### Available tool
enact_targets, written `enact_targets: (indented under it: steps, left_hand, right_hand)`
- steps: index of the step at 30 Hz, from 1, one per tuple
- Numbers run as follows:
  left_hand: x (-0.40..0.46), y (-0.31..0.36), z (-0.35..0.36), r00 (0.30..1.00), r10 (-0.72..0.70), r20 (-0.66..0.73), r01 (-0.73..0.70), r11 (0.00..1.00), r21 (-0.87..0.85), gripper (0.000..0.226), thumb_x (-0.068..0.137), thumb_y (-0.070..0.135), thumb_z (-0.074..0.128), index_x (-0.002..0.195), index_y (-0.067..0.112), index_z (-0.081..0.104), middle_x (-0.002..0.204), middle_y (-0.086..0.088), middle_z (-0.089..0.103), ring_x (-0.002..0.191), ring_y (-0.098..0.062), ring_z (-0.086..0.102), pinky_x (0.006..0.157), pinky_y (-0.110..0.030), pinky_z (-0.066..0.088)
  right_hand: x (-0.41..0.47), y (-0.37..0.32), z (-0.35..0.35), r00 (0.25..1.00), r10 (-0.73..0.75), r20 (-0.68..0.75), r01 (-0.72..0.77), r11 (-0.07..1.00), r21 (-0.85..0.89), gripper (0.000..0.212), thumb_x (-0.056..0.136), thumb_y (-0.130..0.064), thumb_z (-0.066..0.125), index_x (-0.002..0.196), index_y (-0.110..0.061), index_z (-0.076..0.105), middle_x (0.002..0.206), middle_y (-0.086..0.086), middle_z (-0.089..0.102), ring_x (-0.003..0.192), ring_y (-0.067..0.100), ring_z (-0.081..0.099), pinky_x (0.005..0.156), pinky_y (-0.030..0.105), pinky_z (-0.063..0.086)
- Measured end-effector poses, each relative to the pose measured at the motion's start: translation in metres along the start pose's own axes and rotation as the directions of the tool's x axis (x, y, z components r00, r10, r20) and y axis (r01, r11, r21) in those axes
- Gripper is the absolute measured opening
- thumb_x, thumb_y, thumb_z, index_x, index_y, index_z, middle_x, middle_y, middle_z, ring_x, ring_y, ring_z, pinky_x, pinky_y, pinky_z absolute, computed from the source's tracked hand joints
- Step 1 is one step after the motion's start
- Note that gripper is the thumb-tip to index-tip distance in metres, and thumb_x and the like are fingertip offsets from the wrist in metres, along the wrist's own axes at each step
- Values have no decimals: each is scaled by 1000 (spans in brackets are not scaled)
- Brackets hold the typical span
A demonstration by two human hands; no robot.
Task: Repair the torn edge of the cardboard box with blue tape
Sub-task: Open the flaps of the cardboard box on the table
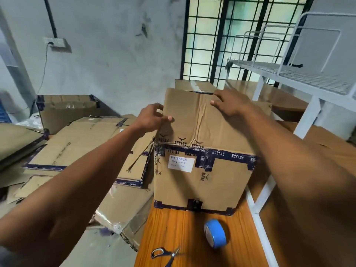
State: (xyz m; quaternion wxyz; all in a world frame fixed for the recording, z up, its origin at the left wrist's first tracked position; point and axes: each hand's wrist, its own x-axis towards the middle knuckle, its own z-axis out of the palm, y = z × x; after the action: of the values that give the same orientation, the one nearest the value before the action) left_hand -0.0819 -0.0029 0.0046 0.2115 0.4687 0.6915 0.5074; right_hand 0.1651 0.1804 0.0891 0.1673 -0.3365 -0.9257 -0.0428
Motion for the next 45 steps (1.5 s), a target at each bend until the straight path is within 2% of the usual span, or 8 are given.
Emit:
enact_targets:
  steps: [17, 27, 32, 35, 37, 40, 42, 45]
  left_hand:
    - [23, -4, 13, 988, -151, -37, 143, 977, -160, 32, 99, 32, 76, 111, 3, 69, 114, -20, 76, 102, -35, 78, 82, -51, 67]
    - [31, -2, 13, 982, -184, -40, 181, 981, -76, 30, 102, 27, 73, 113, 0, 69, 108, -17, 76, 97, -31, 79, 77, -46, 68]
    - [18, -14, 6, 980, -197, -10, 196, 976, -93, 23, 109, 25, 61, 112, 4, 67, 106, -15, 73, 106, -33, 75, 77, -40, 63]
    - [5, -10, 2, 984, -170, -61, 158, 974, -164, 51, 114, 49, 38, 111, 7, 67, 107, -13, 73, 105, -32, 73, 83, -39, 59]
    - [-3, -5, 1, 980, -173, -99, 150, 966, -210, 67, 112, 62, 24, 108, 10, 68, 109, -12, 73, 102, -28, 71, 81, -38, 57]
    - [-8, -3, -3, 979, -184, -92, 152, 948, -279, 77, 107, 72, 15, 109, 20, 71, 112, -9, 76, 103, -25, 73, 80, -38, 55]
    - [-9, -4, -7, 985, -167, -43, 149, 950, -275, 83, 103, 78, 14, 105, 20, 73, 106, -6, 77, 100, -24, 72, 79, -38, 54]
    - [-11, -4, -10, 990, -103, 96, 120, 974, -195, 96, 100, 83, 13, 104, 9, 75, 103, -12, 78, 98, -29, 72, 85, -40, 53]
  right_hand:
    - [0, 22, 63, 993, 91, 77, -96, 993, 70, 61, 108, -47, 48, 162, -25, 31, 171, 12, 26, 160, 37, 15, 126, 62, -5]
    - [11, 27, 83, 991, 126, 50, -129, 989, 77, 54, 111, -48, 35, 159, -24, 36, 167, 12, 31, 159, 35, 20, 127, 64, -2]
    - [15, 19, 64, 965, 189, -184, -179, 981, 71, 57, 110, -57, 22, 138, -23, 59, 151, 12, 52, 146, 32, 43, 123, 65, 12]
    - [10, 1, 32, 931, 262, -254, -257, 965, 55, 77, 108, -64, 13, 117, -17, 74, 130, 17, 68, 134, 37, 56, 123, 69, 12]
    - [10, -8, 2, 914, 310, -262, -309, 950, 45, 85, 106, -68, 12, 113, -9, 74, 122, 22, 70, 124, 40, 62, 119, 64, 28]
    - [3, -19, -47, 954, 288, 83, -296, 950, 97, 77, 104, -71, 31, 121, -8, 72, 128, 20, 69, 109, 39, 67, 96, 48, 51]
    - [-6, -29, -68, 864, 222, 452, -292, 952, 92, 58, 104, -63, 49, 118, -12, 73, 114, 13, 73, 85, 29, 69, 81, 41, 57]
    - [-18, -43, -71, 714, 128, 688, -259, 962, 90, 50, 99, -57, 62, 128, -17, 67, 109, 9, 79, 79, 26, 78, 75, 39, 62]
